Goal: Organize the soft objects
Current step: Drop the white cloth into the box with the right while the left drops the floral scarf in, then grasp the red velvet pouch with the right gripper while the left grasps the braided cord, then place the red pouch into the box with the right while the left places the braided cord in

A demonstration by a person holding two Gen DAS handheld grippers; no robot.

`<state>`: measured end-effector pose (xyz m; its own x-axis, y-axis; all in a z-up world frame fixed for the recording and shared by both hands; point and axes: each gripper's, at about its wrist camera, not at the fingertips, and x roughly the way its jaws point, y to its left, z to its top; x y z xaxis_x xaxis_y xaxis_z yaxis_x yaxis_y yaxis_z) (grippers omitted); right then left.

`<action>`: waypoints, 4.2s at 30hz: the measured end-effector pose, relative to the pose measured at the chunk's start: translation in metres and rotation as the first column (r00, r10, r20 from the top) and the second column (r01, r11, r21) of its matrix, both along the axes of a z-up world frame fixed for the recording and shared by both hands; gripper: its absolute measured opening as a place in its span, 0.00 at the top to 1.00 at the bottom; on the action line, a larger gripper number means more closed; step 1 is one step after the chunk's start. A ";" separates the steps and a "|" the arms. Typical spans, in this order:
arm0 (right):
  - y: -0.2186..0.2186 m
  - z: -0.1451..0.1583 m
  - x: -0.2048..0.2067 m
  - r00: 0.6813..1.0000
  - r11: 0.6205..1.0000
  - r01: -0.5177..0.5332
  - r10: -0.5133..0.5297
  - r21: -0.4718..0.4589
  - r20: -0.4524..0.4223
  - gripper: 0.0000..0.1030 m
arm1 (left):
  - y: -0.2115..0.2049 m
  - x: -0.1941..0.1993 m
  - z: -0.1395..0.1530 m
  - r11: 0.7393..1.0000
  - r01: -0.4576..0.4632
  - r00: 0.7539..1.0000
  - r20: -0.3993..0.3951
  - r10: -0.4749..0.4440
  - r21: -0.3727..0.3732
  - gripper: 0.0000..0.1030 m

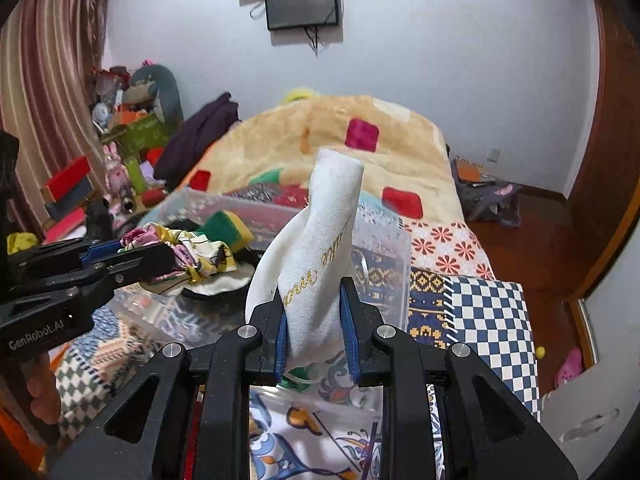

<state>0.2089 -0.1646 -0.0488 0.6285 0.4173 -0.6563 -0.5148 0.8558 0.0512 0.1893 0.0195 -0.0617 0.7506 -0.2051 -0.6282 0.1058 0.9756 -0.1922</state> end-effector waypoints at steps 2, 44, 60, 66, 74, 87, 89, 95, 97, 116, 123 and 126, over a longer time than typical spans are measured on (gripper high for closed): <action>0.002 -0.005 0.002 1.000 1.000 -0.001 0.001 -0.015 -0.014 0.80 | -0.003 0.006 -0.007 1.000 0.007 1.000 -0.019 -0.007 0.015 0.76; -0.004 -0.023 -0.070 0.981 0.989 -0.139 0.143 0.040 -0.133 0.16 | 0.032 -0.099 -0.017 0.996 -0.067 0.997 -0.041 0.069 0.056 0.15; 0.019 -0.067 -0.056 0.950 0.989 -0.146 0.143 0.011 -0.278 0.37 | 0.040 -0.091 -0.062 0.989 -0.104 0.986 -0.123 0.116 0.103 0.42; 0.019 -0.069 -0.057 0.953 0.990 -0.143 0.135 -0.010 -0.271 0.68 | 0.037 -0.084 -0.073 0.991 -0.085 0.982 -0.159 0.101 0.101 0.58; 0.012 -0.067 -0.059 0.960 0.990 -0.139 0.134 -0.003 -0.248 0.88 | 0.030 -0.079 -0.075 0.985 -0.103 0.983 -0.139 0.123 0.140 0.66; -0.007 -0.037 -0.082 0.978 0.987 -0.153 0.160 0.057 -0.137 0.90 | 0.029 -0.091 -0.066 0.988 -0.090 0.987 -0.121 0.105 0.126 0.94; -0.008 -0.029 -0.083 0.980 0.986 -0.154 0.161 0.068 -0.115 0.90 | 0.028 -0.096 -0.057 0.987 -0.091 0.990 -0.094 0.104 0.130 0.94; -0.013 0.000 -0.081 0.991 0.988 -0.129 0.132 0.091 -0.031 0.90 | 0.028 -0.100 -0.021 0.990 -0.090 0.996 -0.008 0.091 0.108 0.94; -0.013 0.010 -0.076 0.993 0.989 -0.115 0.116 0.092 -0.003 0.90 | 0.027 -0.096 -0.011 0.990 -0.089 0.996 0.016 0.087 0.108 0.94; 0.023 -0.005 -0.008 0.999 0.999 -0.020 0.022 0.050 -0.027 0.90 | 0.032 -0.015 0.007 0.980 -0.137 0.990 0.042 0.132 0.144 0.94; 0.026 -0.017 -0.012 0.998 0.998 -0.048 0.047 -0.027 -0.041 0.89 | 0.030 0.007 -0.016 0.972 -0.144 0.989 -0.006 0.148 0.187 0.94; 0.024 -0.016 -0.018 0.997 0.996 -0.069 0.068 -0.051 -0.031 0.81 | 0.028 0.011 -0.022 0.968 -0.140 0.989 -0.017 0.147 0.209 0.94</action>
